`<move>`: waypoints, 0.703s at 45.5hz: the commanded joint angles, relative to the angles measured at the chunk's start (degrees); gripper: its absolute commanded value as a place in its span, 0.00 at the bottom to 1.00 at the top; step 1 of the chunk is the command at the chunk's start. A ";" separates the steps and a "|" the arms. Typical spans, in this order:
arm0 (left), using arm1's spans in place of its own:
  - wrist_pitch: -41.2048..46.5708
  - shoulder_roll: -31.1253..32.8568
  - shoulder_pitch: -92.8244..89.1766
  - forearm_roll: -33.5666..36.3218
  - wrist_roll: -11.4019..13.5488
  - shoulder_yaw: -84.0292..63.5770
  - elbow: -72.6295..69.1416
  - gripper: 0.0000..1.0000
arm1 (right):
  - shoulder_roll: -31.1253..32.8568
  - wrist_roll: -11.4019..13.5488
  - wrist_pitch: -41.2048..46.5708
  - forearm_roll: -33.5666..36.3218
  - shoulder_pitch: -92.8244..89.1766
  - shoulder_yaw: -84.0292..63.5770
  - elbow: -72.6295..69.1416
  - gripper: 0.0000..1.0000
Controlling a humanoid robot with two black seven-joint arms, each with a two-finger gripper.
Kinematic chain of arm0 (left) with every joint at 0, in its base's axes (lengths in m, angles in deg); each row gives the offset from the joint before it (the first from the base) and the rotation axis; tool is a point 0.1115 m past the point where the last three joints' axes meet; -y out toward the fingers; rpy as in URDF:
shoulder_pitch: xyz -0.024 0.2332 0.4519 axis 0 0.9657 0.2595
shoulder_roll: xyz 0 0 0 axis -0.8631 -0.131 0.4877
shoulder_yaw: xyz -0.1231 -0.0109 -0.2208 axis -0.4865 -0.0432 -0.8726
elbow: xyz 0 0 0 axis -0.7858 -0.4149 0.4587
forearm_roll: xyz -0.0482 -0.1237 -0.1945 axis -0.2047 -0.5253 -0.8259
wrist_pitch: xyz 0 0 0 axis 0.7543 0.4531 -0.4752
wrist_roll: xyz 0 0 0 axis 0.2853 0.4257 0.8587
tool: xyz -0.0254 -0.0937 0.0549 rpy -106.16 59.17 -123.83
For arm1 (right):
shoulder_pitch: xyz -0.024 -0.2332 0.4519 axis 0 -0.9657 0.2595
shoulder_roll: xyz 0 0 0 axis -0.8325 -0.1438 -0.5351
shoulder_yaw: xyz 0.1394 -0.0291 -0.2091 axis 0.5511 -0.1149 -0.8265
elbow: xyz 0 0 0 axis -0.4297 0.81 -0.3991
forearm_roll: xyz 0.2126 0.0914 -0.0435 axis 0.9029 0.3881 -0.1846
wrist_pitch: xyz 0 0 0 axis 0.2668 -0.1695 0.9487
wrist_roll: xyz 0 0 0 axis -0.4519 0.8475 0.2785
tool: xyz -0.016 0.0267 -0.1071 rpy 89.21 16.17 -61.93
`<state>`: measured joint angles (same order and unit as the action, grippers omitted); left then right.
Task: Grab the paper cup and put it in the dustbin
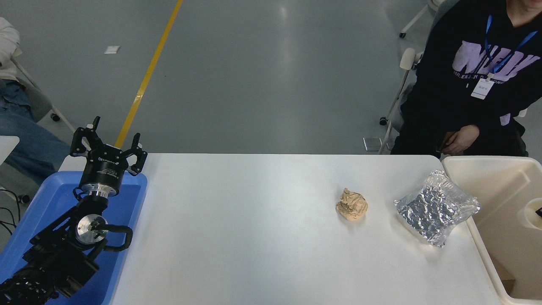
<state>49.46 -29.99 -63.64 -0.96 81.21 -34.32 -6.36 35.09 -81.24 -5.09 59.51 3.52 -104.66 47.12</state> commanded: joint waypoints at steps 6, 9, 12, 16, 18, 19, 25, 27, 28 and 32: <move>0.00 -0.06 -0.01 0.00 0.00 -0.01 0.00 0.99 | -1.38 2.21 -1.97 -0.17 -1.83 0.58 1.57 0.00; 0.00 0.03 -0.01 0.00 0.00 -0.01 0.00 0.99 | -1.12 2.21 -2.06 -0.17 -1.48 0.59 1.57 0.31; 0.00 0.03 -0.01 0.00 0.00 0.07 0.00 0.99 | -1.03 2.13 -2.24 -0.08 -1.04 0.67 1.57 0.65; 0.00 0.02 -0.01 0.00 0.00 -0.01 0.00 0.99 | -0.94 2.13 -2.50 -0.08 -0.86 0.94 1.48 0.86; 0.00 0.03 -0.01 0.00 0.00 -0.01 0.00 0.99 | -0.85 2.13 -2.50 -0.08 -0.77 1.46 1.40 0.91; 0.00 0.03 -0.01 0.00 0.00 -0.01 0.00 0.99 | -0.85 2.13 -2.50 -0.08 -0.69 1.81 1.39 0.93; 0.00 0.03 -0.01 0.00 0.00 -0.01 0.00 0.99 | 0.63 2.13 -2.50 -0.17 0.98 3.57 -1.32 0.94; 0.00 0.03 -0.01 0.00 0.00 -0.01 0.00 0.99 | 2.74 2.13 -2.41 -0.17 2.03 3.57 -4.04 0.94; 0.00 0.03 -0.01 0.00 0.00 -0.01 0.00 0.99 | 3.79 2.13 -2.41 -0.17 3.00 3.57 -5.53 0.94; 0.00 0.03 -0.01 0.00 0.00 -0.01 0.00 0.99 | 7.58 2.13 -2.41 -0.34 7.21 2.79 -13.00 0.94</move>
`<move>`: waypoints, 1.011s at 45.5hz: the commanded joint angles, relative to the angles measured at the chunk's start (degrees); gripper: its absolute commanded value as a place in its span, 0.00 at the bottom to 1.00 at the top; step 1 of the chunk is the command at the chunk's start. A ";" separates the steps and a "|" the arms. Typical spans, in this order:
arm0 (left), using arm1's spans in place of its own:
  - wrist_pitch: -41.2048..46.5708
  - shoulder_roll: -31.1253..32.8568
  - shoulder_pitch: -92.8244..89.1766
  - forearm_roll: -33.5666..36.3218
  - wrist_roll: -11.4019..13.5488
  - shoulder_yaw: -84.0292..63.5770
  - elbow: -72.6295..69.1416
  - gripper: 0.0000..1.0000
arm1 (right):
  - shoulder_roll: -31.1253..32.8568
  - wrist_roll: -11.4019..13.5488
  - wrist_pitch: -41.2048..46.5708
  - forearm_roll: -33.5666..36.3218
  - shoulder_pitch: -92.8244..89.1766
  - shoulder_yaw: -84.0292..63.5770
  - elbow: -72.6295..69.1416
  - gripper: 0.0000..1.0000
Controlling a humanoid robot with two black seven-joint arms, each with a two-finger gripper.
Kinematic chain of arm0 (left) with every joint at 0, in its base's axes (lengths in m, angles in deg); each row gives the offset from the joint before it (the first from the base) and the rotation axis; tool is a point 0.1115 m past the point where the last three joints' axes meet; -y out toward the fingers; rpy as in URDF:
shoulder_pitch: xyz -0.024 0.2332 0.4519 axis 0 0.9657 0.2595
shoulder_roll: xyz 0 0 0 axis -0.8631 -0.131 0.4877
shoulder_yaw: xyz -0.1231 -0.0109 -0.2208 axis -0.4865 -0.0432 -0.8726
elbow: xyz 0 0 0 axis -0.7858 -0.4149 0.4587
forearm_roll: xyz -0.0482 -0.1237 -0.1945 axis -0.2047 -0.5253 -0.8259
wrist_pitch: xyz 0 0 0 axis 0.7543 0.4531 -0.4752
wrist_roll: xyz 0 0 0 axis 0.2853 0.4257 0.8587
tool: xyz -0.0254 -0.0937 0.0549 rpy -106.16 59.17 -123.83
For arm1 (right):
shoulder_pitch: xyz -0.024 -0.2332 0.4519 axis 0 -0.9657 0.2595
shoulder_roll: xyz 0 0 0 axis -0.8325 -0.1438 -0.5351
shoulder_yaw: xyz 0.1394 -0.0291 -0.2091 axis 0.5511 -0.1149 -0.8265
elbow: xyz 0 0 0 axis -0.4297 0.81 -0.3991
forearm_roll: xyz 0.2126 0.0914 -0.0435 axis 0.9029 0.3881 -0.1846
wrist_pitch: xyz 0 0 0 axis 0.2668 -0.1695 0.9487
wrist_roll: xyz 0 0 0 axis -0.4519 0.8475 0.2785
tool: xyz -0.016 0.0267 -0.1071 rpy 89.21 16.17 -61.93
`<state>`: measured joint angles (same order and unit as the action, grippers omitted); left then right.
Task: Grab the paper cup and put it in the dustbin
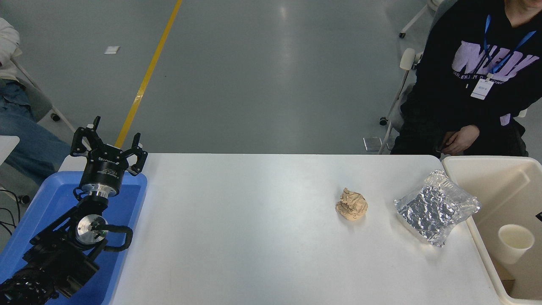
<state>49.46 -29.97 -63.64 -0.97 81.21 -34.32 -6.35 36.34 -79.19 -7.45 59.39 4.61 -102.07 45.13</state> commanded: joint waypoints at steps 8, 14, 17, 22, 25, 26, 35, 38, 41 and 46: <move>0.00 0.00 0.00 0.01 0.00 0.08 0.00 0.99 | 13.36 0.08 0.73 -3.20 16.40 -2.09 -24.46 1.00; 0.00 0.00 -0.18 0.01 0.00 0.08 0.00 0.99 | 17.49 0.08 0.83 -3.82 27.38 -7.70 -37.03 1.00; 0.00 0.00 -0.27 0.01 0.00 0.08 0.00 0.99 | 16.89 0.08 0.91 -3.73 35.38 -16.66 -42.39 1.00; 0.00 0.00 -0.27 0.01 0.00 0.08 0.00 0.99 | 13.90 -0.01 1.00 -3.65 45.84 -27.12 -49.07 1.00; 0.00 0.00 -0.18 0.01 0.00 0.08 0.00 0.99 | 11.97 -0.01 1.61 -3.56 52.08 -32.05 -53.99 1.00; 0.00 0.00 -0.26 0.01 0.00 0.08 0.00 0.99 | 11.35 0.08 1.96 -3.56 54.02 -33.46 -55.57 1.00; 0.00 0.00 -0.18 0.01 0.00 0.08 0.00 0.99 | 4.06 -0.01 12.31 -3.56 67.55 -41.46 -61.83 1.00; 0.00 0.00 -0.18 0.01 0.00 0.08 0.00 0.99 | 2.91 -0.10 21.45 -3.73 72.04 -42.52 -61.83 1.00; 0.00 0.00 -0.26 0.01 0.00 0.08 0.00 0.99 | 2.56 -0.10 30.50 -3.73 76.17 -42.35 -61.74 1.00; 0.00 0.00 -0.18 0.01 0.00 0.17 0.00 0.99 | -0.51 -0.01 43.17 -3.82 81.62 -43.05 -61.74 1.00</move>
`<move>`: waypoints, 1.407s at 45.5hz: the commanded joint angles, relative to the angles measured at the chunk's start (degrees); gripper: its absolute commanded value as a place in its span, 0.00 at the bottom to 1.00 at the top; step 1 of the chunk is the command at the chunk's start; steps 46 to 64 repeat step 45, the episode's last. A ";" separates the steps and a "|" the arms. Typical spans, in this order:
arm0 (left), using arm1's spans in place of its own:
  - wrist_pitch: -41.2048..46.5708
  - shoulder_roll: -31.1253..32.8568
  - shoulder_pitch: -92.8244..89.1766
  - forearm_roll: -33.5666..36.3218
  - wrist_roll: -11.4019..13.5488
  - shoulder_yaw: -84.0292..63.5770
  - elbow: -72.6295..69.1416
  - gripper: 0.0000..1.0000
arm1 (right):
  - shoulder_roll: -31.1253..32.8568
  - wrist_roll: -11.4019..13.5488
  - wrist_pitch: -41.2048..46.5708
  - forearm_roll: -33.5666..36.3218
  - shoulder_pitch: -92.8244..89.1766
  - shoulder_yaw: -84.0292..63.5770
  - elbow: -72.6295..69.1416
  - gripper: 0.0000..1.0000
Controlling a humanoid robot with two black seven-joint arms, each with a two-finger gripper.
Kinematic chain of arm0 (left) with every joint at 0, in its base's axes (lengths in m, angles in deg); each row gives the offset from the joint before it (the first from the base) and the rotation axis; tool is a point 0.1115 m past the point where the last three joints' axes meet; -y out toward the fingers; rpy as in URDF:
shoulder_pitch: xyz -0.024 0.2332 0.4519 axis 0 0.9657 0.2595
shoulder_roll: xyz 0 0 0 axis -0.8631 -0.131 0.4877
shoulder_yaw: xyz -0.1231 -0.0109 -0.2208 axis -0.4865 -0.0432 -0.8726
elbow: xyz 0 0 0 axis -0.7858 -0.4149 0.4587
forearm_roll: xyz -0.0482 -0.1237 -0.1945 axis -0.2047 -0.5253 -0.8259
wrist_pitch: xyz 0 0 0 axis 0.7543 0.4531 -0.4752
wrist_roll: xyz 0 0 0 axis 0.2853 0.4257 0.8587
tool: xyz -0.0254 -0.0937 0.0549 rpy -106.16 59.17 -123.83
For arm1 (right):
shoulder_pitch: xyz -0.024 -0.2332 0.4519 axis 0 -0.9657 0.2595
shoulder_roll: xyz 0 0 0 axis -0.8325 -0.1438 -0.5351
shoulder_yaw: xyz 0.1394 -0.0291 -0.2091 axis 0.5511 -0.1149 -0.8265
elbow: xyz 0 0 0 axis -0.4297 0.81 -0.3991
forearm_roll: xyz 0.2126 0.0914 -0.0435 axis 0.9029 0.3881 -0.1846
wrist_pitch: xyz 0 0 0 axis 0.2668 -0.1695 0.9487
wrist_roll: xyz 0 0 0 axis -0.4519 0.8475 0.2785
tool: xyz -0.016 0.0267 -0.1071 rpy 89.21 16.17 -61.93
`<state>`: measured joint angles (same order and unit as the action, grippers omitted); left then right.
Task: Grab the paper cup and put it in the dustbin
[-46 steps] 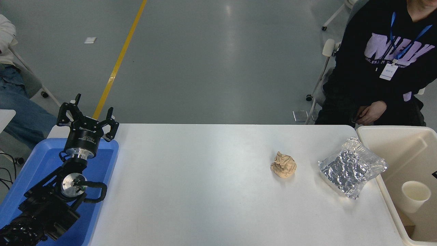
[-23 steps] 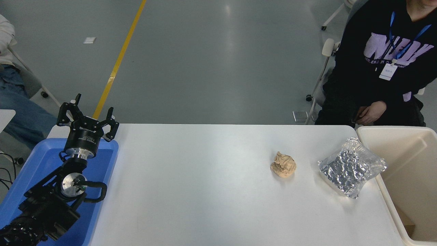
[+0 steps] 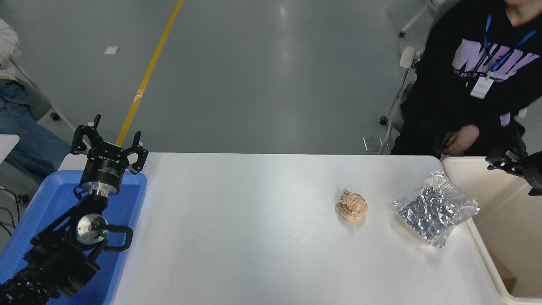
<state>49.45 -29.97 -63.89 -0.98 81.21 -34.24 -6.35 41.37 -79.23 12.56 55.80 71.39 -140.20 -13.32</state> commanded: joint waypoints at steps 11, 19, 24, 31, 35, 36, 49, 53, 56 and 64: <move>0.01 0.00 0.07 0.01 0.00 0.09 0.00 0.99 | -14.41 0.03 24.93 -1.11 22.13 -4.57 -3.65 1.00; 0.01 0.00 -0.02 0.01 0.00 0.09 0.00 0.99 | -20.83 0.03 24.93 -1.38 25.21 -2.99 -5.05 1.00; 0.01 0.00 0.07 0.01 0.00 0.09 0.00 0.99 | -24.61 0.03 24.93 -1.38 25.83 -1.85 -6.11 1.00; 0.01 0.00 0.07 0.01 0.00 0.00 0.00 0.99 | -29.18 0.03 24.93 -1.47 25.83 0.61 -6.99 1.00; 0.01 0.00 -0.02 0.01 0.00 0.00 0.00 0.99 | -29.10 0.03 24.93 -1.64 26.09 2.72 -6.99 1.00; 0.01 0.00 -0.02 0.01 0.00 0.00 0.00 0.99 | -29.01 0.03 24.93 -1.81 26.18 3.16 -6.99 1.00; 0.01 -0.09 -0.02 0.01 0.00 0.00 0.00 0.99 | -28.83 0.03 24.93 -1.99 26.62 4.04 -6.99 1.00; 0.01 -0.09 -0.02 0.01 0.00 0.00 0.00 0.99 | -28.83 0.03 24.93 -1.99 26.62 4.04 -6.99 1.00; 0.01 -0.09 -0.02 0.01 0.00 0.00 0.00 0.99 | -28.83 0.03 24.93 -1.99 26.62 4.04 -6.99 1.00; 0.01 -0.09 -0.02 0.01 0.00 0.00 0.00 0.99 | -28.83 0.03 24.93 -1.99 26.62 4.04 -6.99 1.00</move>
